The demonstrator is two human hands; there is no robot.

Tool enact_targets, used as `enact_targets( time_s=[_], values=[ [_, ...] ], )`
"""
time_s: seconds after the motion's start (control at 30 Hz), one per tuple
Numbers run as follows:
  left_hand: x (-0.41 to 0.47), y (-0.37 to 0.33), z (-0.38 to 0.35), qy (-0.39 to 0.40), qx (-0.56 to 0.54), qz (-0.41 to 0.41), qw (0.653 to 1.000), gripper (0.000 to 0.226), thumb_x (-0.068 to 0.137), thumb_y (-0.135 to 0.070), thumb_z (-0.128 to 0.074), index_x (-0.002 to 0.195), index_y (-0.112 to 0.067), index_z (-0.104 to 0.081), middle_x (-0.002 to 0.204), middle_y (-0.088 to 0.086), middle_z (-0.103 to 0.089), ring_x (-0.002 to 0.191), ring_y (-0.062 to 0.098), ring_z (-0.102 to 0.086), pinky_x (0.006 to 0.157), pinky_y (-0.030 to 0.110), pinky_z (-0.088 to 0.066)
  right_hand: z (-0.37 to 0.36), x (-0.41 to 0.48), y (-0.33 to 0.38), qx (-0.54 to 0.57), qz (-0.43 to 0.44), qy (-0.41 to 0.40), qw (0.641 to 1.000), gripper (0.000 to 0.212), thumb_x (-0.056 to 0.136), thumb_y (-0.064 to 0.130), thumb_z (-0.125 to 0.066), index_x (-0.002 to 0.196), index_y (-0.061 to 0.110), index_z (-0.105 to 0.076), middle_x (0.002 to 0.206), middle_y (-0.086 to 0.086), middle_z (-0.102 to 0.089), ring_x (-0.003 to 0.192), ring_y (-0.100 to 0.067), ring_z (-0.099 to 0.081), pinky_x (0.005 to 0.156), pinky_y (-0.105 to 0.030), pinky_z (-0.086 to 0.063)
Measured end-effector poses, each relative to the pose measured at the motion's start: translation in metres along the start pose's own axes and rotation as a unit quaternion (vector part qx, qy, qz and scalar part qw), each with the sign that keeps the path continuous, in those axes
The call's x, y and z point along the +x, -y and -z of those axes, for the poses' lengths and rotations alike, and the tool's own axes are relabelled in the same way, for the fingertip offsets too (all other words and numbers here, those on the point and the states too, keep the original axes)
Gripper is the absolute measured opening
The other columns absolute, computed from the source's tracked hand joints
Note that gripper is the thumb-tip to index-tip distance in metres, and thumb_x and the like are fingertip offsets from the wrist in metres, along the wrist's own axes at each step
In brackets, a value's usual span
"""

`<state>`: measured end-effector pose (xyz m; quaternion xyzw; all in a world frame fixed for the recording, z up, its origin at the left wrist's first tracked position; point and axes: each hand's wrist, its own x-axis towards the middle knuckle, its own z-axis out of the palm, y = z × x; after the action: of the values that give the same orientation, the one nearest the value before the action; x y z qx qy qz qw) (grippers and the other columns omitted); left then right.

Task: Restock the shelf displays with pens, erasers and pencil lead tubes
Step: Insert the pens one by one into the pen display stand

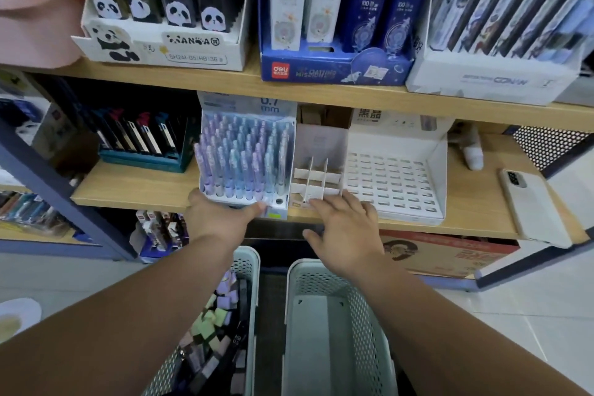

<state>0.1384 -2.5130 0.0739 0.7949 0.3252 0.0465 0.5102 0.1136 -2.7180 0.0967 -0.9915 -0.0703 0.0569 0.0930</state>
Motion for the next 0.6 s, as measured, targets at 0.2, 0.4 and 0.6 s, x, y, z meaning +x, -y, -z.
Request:
enact_targets(
  time_s=[0.2, 0.4, 0.6],
  values=[
    [0.014, -0.011, -0.006, 0.001, 0.016, -0.025, 1.000, 0.103, 0.051, -0.050, -0.096, 0.132, -0.013, -0.045, 0.128, 0.009, -0.059, 0.113, 0.031, -0.059, 0.090, 0.044, -0.054, 0.003, 0.011, -0.011, 0.005, 0.004, 0.009, 1.000, 0.057, 0.100, 0.051, -0.046, 0.153, 0.038, -0.031, 0.161, 0.010, -0.030, 0.155, -0.018, -0.008, 0.123, -0.049, 0.003],
    [0.014, -0.009, -0.008, 0.020, 0.013, -0.018, 1.000, 0.120, 0.046, -0.059, -0.093, 0.142, -0.014, -0.038, 0.137, 0.009, -0.053, 0.121, 0.032, -0.055, 0.096, 0.048, -0.053, 0.003, 0.011, -0.007, 0.026, -0.016, 0.004, 1.000, 0.059, 0.098, 0.052, -0.049, 0.153, 0.038, -0.032, 0.162, 0.009, -0.027, 0.155, -0.021, -0.005, 0.124, -0.052, 0.001],
    [0.006, 0.030, 0.042, 0.045, 0.065, -0.067, 0.995, 0.105, 0.073, -0.053, -0.081, 0.155, -0.021, -0.023, 0.149, 0.009, -0.044, 0.131, 0.032, -0.049, 0.103, 0.045, -0.047, -0.012, -0.014, 0.015, -0.002, 0.017, -0.140, 0.990, 0.057, 0.088, 0.045, -0.061, 0.141, 0.032, -0.048, 0.146, -0.003, -0.042, 0.139, -0.030, -0.031, 0.112, -0.049, -0.026]
  ],
)
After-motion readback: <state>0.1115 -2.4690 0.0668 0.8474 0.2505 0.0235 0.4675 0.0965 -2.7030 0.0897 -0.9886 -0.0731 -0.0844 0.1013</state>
